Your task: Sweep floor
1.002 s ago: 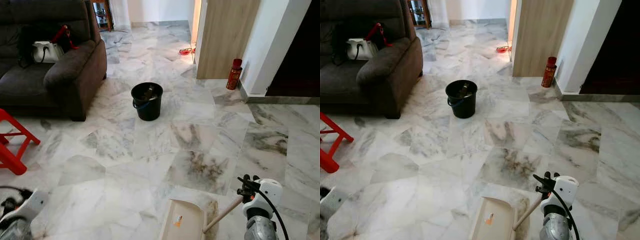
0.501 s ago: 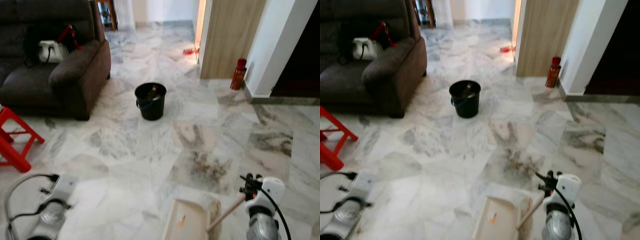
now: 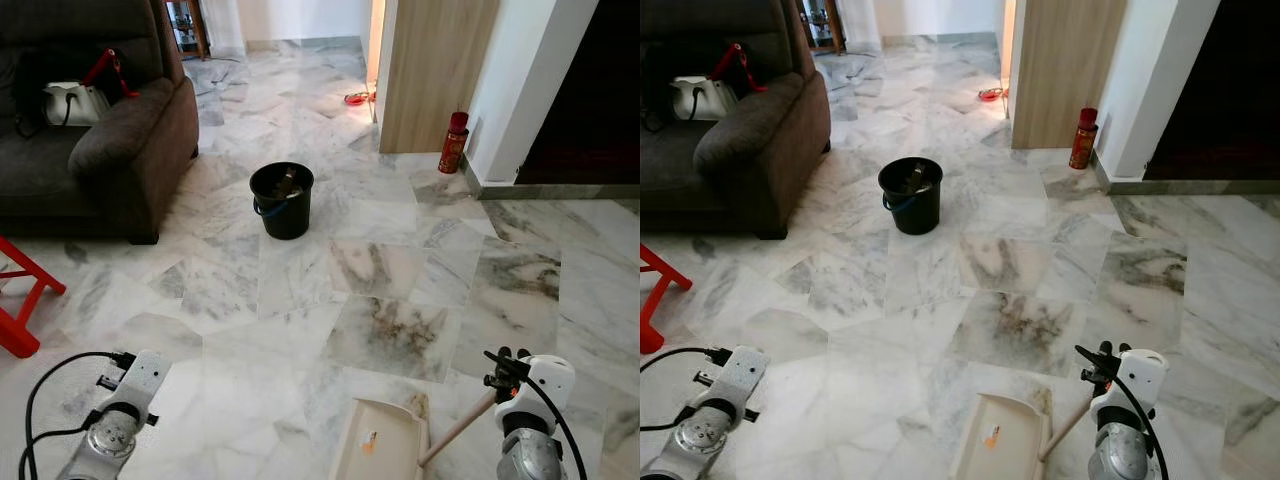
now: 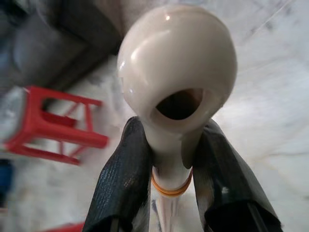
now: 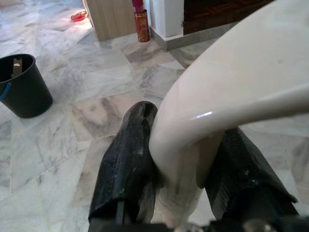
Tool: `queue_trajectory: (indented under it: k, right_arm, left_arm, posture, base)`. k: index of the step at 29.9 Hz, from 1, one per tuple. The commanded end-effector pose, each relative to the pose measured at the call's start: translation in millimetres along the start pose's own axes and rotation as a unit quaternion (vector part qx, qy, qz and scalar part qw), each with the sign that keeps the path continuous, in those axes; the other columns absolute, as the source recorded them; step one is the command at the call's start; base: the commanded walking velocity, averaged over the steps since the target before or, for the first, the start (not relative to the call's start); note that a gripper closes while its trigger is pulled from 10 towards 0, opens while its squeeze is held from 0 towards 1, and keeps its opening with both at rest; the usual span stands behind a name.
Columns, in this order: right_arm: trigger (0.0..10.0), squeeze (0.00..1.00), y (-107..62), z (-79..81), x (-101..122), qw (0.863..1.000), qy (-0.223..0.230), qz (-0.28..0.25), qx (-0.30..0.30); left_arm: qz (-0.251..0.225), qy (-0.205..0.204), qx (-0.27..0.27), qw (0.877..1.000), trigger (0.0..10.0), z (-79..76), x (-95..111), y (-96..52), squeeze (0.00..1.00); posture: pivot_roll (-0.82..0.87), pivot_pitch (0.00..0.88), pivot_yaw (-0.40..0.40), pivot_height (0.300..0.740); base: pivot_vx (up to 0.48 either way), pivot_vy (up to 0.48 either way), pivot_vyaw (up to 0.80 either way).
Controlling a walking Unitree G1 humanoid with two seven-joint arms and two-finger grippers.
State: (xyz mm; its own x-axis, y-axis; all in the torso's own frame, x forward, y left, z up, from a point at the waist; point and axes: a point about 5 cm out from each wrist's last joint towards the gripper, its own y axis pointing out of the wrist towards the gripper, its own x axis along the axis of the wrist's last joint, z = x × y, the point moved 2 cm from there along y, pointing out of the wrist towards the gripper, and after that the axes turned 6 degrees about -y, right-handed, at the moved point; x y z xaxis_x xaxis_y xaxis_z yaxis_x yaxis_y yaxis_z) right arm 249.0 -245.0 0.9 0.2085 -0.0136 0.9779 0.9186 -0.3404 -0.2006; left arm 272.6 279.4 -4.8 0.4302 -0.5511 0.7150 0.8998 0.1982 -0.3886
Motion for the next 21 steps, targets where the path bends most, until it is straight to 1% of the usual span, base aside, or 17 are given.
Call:
queue_trajectory:
  k: [1,3,4,8,9,10,11,12,14,15,16,17,18,19,21]
  right_arm:
    - [10.0,0.0,2.5,0.1,5,1.0,0.006,-0.013,-0.004]
    - [10.0,0.0,3.3,0.5,6,1.0,0.007,-0.014,-0.004]
    - [10.0,0.0,4.1,1.0,7,1.0,0.006,-0.015,-0.003]
    - [10.0,0.0,5.6,3.0,9,1.0,0.007,-0.018,-0.002]
    - [10.0,0.0,6.1,3.5,9,1.0,0.007,-0.019,-0.002]
    - [10.0,0.0,6.9,4.3,11,1.0,0.009,-0.022,-0.002]
    - [10.0,0.0,7.2,4.8,11,1.0,0.009,-0.023,-0.002]
    - [10.0,0.0,7.5,5.7,12,1.0,0.009,-0.025,-0.001]
    - [10.0,0.0,7.8,6.5,12,1.0,0.009,-0.025,0.0]
    - [10.0,0.0,8.9,7.6,13,1.0,0.01,-0.026,0.001]
    - [10.0,0.0,9.6,8.8,14,1.0,0.01,-0.027,0.003]
    - [10.0,0.0,9.6,8.8,14,1.0,0.01,-0.027,0.003]
    - [10.0,0.0,10.9,10.3,15,1.0,0.01,-0.027,0.005]
    - [10.0,0.0,12.0,10.9,16,1.0,0.012,-0.027,0.004]
    - [10.0,0.0,12.8,11.1,17,1.0,0.013,-0.027,0.003]
  left_arm:
    - [-0.023,0.071,0.04,0.996,10.0,20.0,8,2.5,0.0]
    - [-0.038,0.079,0.054,0.995,10.0,23.7,15,4.4,0.0]
    - [-0.056,0.078,0.065,0.993,10.0,25.9,25,6.6,0.0]
    - [-0.103,0.054,0.072,0.991,10.0,26.0,46,9.6,0.0]
    - [-0.124,0.039,0.069,0.989,10.0,24.4,55,10.0,0.0]
    - [-0.161,0.009,0.065,0.985,10.0,21.3,71,9.9,0.0]
    - [-0.176,-0.011,0.059,0.983,10.0,19.1,78,9.5,0.0]
    - [-0.196,-0.049,0.046,0.978,10.0,15.1,88,8.9,0.0]
    - [-0.213,-0.078,0.036,0.973,10.0,11.6,97,7.9,0.0]
    - [-0.23,-0.108,0.002,0.967,10.0,1.7,109,7.7,0.0]
    - [-0.239,-0.129,-0.026,0.962,10.0,-6.5,118,7.1,0.0]
    - [-0.239,-0.129,-0.026,0.962,10.0,-6.5,118,7.1,0.0]
    - [-0.246,-0.152,-0.046,0.956,10.0,-12.3,126,6.8,0.0]
    - [-0.256,-0.158,-0.049,0.952,10.0,-14.1,132,5.7,0.0]
    - [-0.263,-0.159,-0.051,0.95,10.0,-15.3,136,5.0,0.0]
  posture:
    - [-0.01,0.0,0.033,0.74]
    - [-0.01,0.0,0.031,0.74]
    - [-0.01,0.0,0.029,0.74]
    - [-0.02,0.0,0.024,0.74]
    - [-0.02,0.0,0.023,0.74]
    - [-0.02,0.0,0.019,0.74]
    - [-0.02,0.0,0.019,0.74]
    - [-0.02,0.0,0.015,0.74]
    - [-0.02,0.0,0.014,0.74]
    - [-0.01,0.0,0.008,0.74]
    - [-0.01,0.0,0.007,0.74]
    - [-0.01,0.0,0.007,0.74]
    - [-0.01,0.0,0.003,0.74]
    - [-0.01,0.0,0.002,0.74]
    - [-0.01,0.0,0.0,0.74]
  base:
    - [0.0,0.0,0.0]
    - [0.0,0.0,0.0]
    - [0.0,0.0,0.0]
    - [0.0,0.0,0.0]
    - [0.0,0.0,0.0]
    - [0.0,0.0,0.0]
    - [0.0,0.0,0.0]
    - [0.0,0.0,0.0]
    - [0.0,0.0,0.0]
    - [0.0,0.0,0.0]
    - [0.0,0.0,0.0]
    - [0.0,0.0,0.0]
    - [0.0,0.0,0.0]
    - [0.0,0.0,0.0]
    - [0.0,0.0,0.0]
